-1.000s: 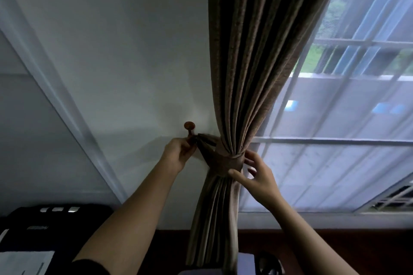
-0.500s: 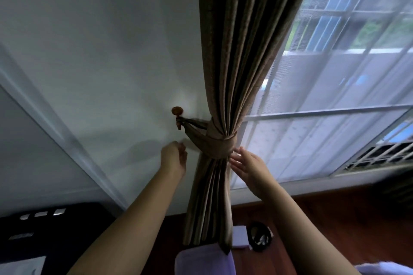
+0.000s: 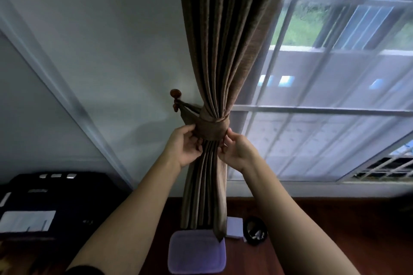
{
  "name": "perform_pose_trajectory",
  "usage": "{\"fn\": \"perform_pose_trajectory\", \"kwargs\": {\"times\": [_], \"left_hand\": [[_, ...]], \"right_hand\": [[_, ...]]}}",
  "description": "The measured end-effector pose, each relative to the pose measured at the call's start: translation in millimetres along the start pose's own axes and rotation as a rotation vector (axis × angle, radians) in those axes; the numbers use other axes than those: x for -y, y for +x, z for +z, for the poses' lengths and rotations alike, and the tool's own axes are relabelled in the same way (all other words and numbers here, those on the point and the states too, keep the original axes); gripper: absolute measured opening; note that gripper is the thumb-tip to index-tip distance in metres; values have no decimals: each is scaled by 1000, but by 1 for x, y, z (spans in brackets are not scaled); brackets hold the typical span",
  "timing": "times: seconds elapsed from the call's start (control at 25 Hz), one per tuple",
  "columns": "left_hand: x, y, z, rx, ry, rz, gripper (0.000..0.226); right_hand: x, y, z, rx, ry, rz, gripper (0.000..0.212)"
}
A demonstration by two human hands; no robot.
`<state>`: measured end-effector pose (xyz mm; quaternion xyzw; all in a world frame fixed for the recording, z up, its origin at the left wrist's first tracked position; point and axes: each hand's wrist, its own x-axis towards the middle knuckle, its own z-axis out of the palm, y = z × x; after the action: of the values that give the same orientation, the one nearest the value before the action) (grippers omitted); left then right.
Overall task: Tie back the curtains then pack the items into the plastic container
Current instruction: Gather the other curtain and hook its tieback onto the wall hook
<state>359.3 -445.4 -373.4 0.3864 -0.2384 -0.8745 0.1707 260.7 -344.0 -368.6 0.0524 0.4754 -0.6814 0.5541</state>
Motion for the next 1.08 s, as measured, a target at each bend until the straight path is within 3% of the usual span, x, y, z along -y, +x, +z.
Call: {"fn": "perform_pose_trajectory", "kwargs": {"times": [0.12,0.2,0.28,0.36,0.52,0.8,0.96,1.08], "left_hand": [[3,3,0,10,-14,17,18],[6,8,-9,-63,104,87,17],[10,18,-29,-145,436,171,30],[16,23,-44,-117,744,163,36],[23,24,-58,31,959,135,28],[15,38,-104,-144,1016,203,22],[18,52,-116,-136,1019,211,63],[22,55,-108,-95,1082,194,71]], "right_hand": [[2,9,-2,-83,5,-99,20],[5,13,-12,-228,-190,-254,8],[1,13,-33,-334,-487,-300,27],[-11,12,-49,-282,-664,-160,53],[-39,31,-32,-41,-542,-16,62],[-75,59,12,111,-504,-11,52],[-76,60,19,65,-540,-86,55],[-70,59,10,-1,-540,-75,63]]}}
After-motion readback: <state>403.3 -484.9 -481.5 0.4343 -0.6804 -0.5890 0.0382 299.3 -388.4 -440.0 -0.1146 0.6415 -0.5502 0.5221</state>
